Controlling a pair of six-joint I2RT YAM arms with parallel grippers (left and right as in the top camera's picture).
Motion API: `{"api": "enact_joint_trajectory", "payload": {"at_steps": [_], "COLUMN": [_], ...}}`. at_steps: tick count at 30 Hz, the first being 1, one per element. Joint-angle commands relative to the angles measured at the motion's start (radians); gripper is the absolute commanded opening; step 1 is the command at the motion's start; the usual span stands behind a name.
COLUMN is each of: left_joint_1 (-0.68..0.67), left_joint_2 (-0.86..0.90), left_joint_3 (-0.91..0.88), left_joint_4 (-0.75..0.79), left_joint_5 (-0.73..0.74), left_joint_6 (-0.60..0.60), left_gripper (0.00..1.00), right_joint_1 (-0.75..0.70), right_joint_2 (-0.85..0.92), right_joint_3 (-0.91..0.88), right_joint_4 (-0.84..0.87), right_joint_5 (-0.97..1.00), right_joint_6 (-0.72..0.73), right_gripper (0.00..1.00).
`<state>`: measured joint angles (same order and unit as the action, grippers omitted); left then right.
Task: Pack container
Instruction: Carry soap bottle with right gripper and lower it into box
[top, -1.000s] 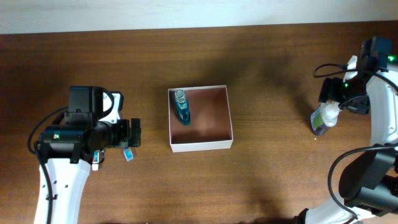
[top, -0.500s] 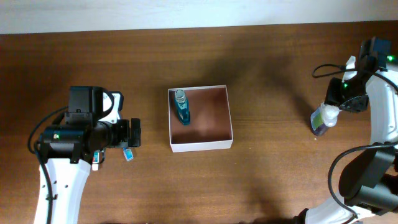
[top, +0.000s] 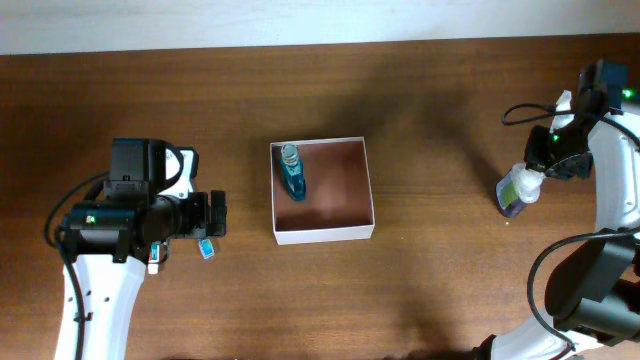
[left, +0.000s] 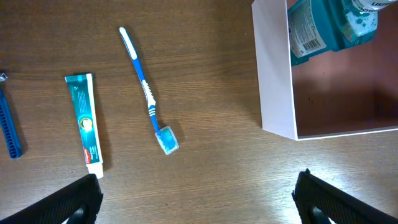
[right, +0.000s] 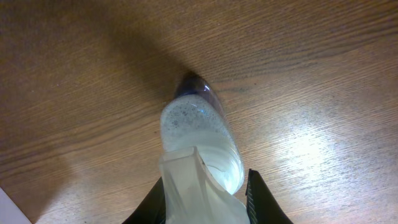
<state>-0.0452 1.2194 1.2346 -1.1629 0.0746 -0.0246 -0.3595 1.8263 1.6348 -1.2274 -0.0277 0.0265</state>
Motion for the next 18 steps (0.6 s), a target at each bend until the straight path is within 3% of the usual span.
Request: {"api": "enact_joint_trajectory", "payload": {"at_steps": [1,7,18], "left_joint_1": [0.004,0.004,0.004], "left_joint_2": [0.001,0.001,0.001], "left_joint_3": [0.015,0.015,0.015], "left_joint_4": [-0.002,-0.002,-0.002], "left_joint_5": [-0.003,-0.004,-0.004], "left_joint_6": [-0.009,-0.009,-0.009], "left_gripper": [1.0,1.0,1.0], "right_joint_1": [-0.008,-0.007,-0.005], "right_joint_2": [0.011,0.01,-0.048], "right_joint_3": [-0.005,-0.003,0.111], "right_joint_4": [-0.006,-0.01,-0.111], "right_joint_5": [-0.011,-0.023,-0.095], "right_joint_6": [0.004,0.007,0.008], "right_gripper": [0.12,0.04,0.04]}}
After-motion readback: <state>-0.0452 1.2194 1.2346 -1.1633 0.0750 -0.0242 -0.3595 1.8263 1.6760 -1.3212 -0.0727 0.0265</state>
